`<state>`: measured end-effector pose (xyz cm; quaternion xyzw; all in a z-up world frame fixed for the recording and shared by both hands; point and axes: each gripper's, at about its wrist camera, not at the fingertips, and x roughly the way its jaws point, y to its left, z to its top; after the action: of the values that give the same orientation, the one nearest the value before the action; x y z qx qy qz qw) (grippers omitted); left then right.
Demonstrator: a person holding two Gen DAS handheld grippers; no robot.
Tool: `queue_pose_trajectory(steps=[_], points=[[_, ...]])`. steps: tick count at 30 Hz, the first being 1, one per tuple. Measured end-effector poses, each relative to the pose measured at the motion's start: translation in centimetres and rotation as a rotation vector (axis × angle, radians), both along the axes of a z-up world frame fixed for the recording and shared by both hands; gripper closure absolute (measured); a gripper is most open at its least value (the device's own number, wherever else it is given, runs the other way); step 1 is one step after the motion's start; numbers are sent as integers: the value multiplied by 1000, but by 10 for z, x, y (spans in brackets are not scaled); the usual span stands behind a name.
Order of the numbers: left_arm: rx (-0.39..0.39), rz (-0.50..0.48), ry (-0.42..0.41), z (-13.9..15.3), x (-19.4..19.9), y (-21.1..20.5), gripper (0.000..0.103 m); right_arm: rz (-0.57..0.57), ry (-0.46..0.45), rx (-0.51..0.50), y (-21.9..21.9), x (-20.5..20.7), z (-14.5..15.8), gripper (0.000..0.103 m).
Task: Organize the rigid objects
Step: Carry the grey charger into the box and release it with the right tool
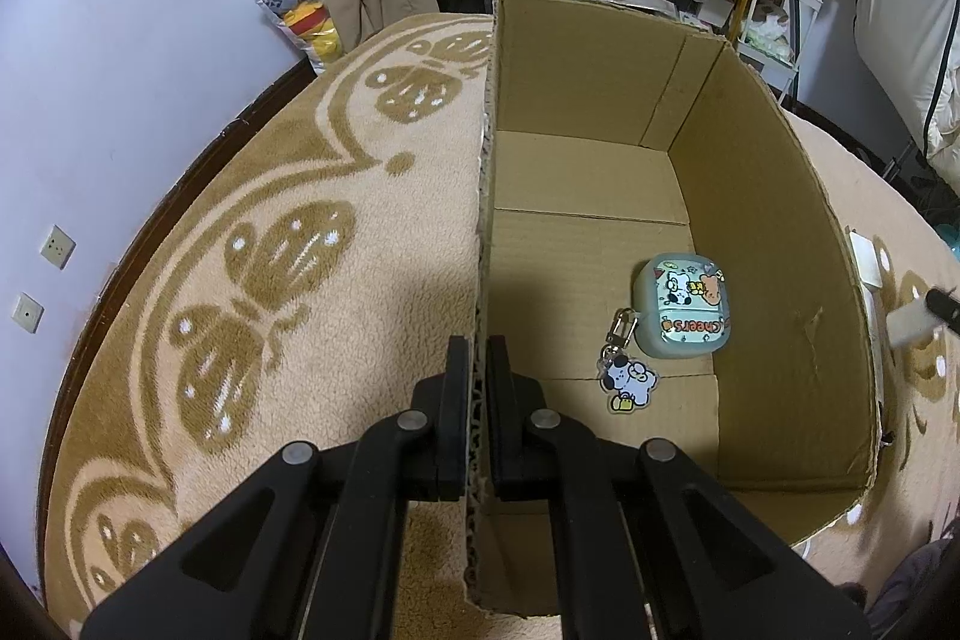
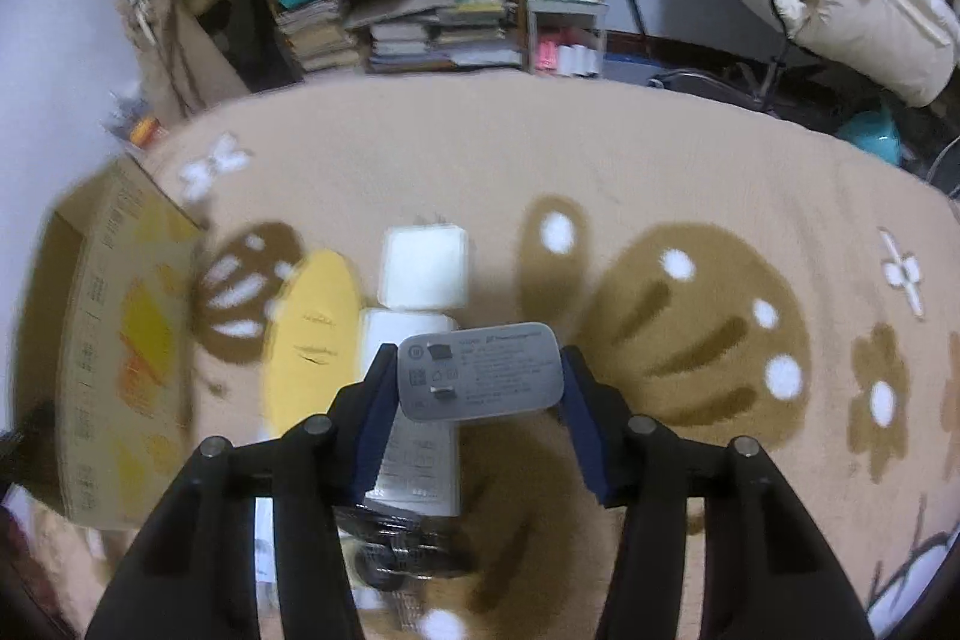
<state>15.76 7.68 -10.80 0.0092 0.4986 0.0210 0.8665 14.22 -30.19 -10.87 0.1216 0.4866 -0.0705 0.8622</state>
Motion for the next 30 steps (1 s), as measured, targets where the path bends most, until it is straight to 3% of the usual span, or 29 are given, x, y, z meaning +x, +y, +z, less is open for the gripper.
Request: queue_pose_trajectory(steps=[8,17,25,30], points=[[7,1,3,-1,1,-1,98,150,-122,-1,51,7,46,47],[0,5,-3,0,0,-2,98,318,-202,92,131,20,88,47],[2,3,-3,3,-1,-3,98,435,-152,122,191,18,69,47],[-4,6,9,2,0,-3,99,477,-113,88,197,15,45,47]])
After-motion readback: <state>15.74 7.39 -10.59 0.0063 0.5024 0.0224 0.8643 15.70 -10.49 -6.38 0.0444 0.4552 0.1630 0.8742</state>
